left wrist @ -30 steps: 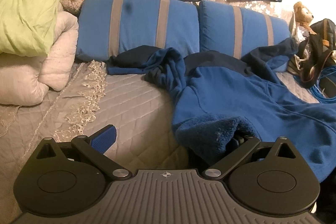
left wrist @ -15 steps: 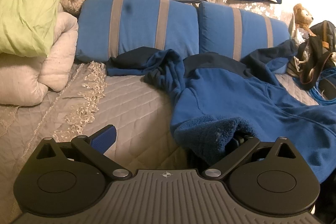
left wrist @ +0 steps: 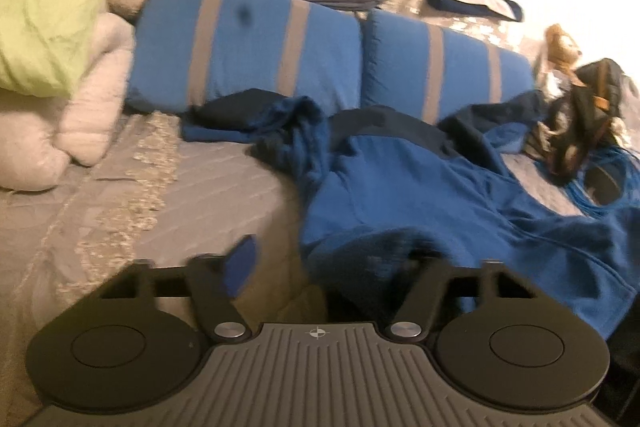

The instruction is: Fold clothes

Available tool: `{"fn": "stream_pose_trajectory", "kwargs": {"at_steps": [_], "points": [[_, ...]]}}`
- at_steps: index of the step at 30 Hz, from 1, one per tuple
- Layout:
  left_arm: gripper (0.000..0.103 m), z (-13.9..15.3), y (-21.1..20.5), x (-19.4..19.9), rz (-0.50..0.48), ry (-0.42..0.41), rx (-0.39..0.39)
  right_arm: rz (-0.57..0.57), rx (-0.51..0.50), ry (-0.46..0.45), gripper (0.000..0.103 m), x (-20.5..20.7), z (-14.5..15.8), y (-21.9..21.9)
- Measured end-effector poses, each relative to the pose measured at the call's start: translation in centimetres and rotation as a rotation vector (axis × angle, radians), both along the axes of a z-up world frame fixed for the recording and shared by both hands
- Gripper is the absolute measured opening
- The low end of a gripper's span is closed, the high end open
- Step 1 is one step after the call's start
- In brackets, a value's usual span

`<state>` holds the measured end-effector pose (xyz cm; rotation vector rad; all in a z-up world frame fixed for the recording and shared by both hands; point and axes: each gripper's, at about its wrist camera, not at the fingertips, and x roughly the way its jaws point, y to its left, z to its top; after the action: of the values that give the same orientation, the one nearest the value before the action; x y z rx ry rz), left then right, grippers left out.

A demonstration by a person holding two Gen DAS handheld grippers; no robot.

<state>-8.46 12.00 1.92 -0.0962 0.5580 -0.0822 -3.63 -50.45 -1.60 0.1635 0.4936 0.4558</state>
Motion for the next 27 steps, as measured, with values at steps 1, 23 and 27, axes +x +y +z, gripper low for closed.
{"fn": "stream_pose_trajectory", "kwargs": {"at_steps": [1,23,27], "points": [[0.039,-0.1,-0.2,0.1,-0.009,0.008,0.001,0.008,-0.004,0.003,0.055,0.2,0.1,0.3],[0.018,7.2,-3.8,-0.3,-0.018,-0.082,0.294,-0.147,-0.023,-0.076,0.015,2.9,8.8,-3.0],[0.018,5.0,-4.1,-0.7,0.002,0.011,0.292,-0.151,-0.052,-0.024,0.016,2.6,8.3,-3.2]]}}
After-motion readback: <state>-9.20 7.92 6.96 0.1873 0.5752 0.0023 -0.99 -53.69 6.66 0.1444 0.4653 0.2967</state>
